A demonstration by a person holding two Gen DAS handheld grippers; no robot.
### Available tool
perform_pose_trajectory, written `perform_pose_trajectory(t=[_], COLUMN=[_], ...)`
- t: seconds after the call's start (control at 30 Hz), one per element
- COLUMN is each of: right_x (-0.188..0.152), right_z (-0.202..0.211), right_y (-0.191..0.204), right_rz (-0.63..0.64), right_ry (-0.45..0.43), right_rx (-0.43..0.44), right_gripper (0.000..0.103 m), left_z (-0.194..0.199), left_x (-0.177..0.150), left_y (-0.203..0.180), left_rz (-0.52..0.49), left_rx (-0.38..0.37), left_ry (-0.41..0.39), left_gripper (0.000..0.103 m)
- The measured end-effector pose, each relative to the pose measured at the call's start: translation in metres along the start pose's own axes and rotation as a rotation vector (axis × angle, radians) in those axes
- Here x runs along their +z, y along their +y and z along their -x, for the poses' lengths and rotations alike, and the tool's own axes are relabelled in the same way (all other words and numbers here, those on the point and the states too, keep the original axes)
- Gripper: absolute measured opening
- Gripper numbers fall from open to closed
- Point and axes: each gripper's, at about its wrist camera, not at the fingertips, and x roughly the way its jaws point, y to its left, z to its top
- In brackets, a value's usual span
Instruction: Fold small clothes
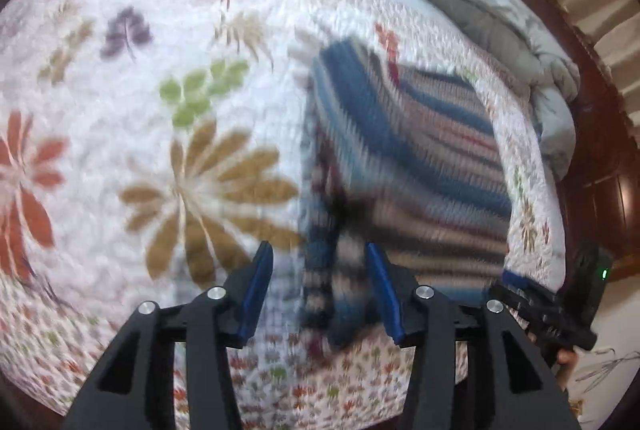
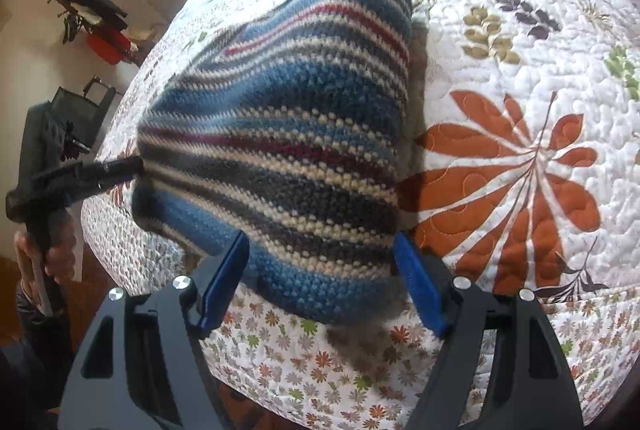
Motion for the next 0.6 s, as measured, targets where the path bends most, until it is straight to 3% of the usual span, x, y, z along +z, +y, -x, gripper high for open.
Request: perform_pose_trajectory(t=[0.17,0.3,0.47,0.6], right_x=[0.006,0.011,0.011,0.010], right_z=[0.008,0.007,-0.001,-0.009], right_y=[0.006,0.010,0.005,0.002], right_rz=[0.020,0.022,0.015,0.030], right_ry=[-0.032,-0.035,-0.015,0.001], right_rx=[-0.018,-0.010,-0.019,-0.062], right_gripper=[0.075,0.075,0.075,0.075], left_z=[-0.002,-0.044,-0.084,-0.094], left_x=[0.043,0.078,0.080,0.074], left_y=[-0.026,-0.041,-0.035,-0.028], left_rz=[-0.044,-0.053,-0.028,-0.046], left_rx=[-0.002,0.065,0.140,0.174], left_ry=[-0.034,0.024,0.091,0.078], left_gripper=[0.058,0.059,0.058,0.066])
